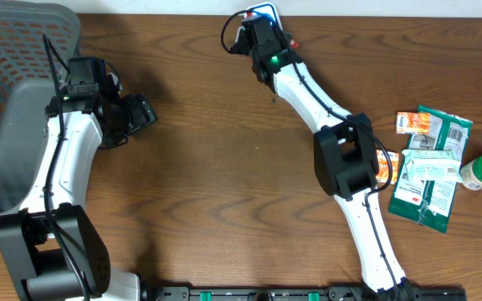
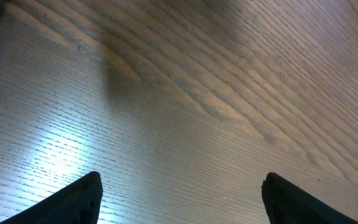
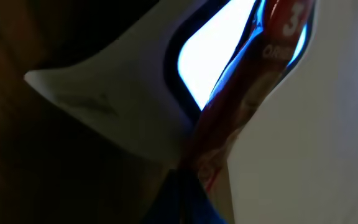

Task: Scan the item barcode

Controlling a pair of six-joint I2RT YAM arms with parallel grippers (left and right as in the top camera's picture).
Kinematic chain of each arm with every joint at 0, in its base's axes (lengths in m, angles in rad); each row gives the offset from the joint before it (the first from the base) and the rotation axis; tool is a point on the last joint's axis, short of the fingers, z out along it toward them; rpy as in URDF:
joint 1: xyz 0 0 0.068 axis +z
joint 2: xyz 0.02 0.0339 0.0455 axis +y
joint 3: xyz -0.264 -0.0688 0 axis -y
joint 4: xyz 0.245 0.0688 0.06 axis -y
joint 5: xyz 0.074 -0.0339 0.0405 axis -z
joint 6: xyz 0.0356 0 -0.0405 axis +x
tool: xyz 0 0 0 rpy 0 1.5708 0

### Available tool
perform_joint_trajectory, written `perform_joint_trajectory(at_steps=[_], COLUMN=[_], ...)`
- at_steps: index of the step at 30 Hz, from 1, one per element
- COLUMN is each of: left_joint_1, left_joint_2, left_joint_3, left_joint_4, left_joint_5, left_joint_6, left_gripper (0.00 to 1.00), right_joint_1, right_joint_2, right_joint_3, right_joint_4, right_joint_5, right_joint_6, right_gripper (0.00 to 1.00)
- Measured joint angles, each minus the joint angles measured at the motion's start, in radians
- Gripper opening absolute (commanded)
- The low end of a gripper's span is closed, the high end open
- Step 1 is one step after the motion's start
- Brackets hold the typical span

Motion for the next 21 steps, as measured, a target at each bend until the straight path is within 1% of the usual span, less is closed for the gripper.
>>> perform_joint_trajectory(at_steps=[4, 8, 11, 14, 15, 16, 17, 18, 20, 21], left_joint_1=[0.0, 0.0, 0.0, 0.0, 0.0, 0.0, 0.0, 0.0, 0.0, 0.0], left_joint_2=[0.0, 0.0, 0.0, 0.0, 0.0, 0.0, 0.0, 0.0, 0.0, 0.0], left_joint_3=[0.0, 0.0, 0.0, 0.0, 0.0, 0.0, 0.0, 0.0, 0.0, 0.0], left_joint_4=[0.0, 0.0, 0.0, 0.0, 0.0, 0.0, 0.0, 0.0, 0.0, 0.0], left_joint_5=[0.0, 0.0, 0.0, 0.0, 0.0, 0.0, 0.0, 0.0, 0.0, 0.0], left_joint_6=[0.0, 0.0, 0.0, 0.0, 0.0, 0.0, 0.0, 0.0, 0.0, 0.0], left_gripper=[0.83, 0.83, 0.83, 0.83, 0.83, 0.83, 0.83, 0.83, 0.83, 0.83], right_joint_1=[0.0, 0.0, -0.004, -0.014, -0.018, -0.024, -0.034, -0.045, -0.07, -0.082], right_joint_2=[-0.008, -0.034, -0.082, -0.159, -0.18, -0.207, -0.239, -0.267, -0.318, -0.337], right_joint_3=[0.0, 0.0, 0.0, 0.0, 0.0, 0.0, 0.0, 0.0, 0.005, 0.008], right_joint_4=[-0.035, -0.047, -0.094, -0.175, -0.2, -0.241, -0.284, -0.32, -0.399, -0.438], right_joint_5=[-0.026, -0.056, -0.079, -0.121, -0.137, -0.165, -0.194, -0.223, -0.284, -0.315], right_joint_6=[0.003, 0.045, 0.11, 0.2, 0.227, 0.259, 0.293, 0.325, 0.371, 0.389], right_gripper=[0.01, 0.01, 0.01, 0.01, 0.06, 0.24, 0.36, 0.44, 0.52, 0.54])
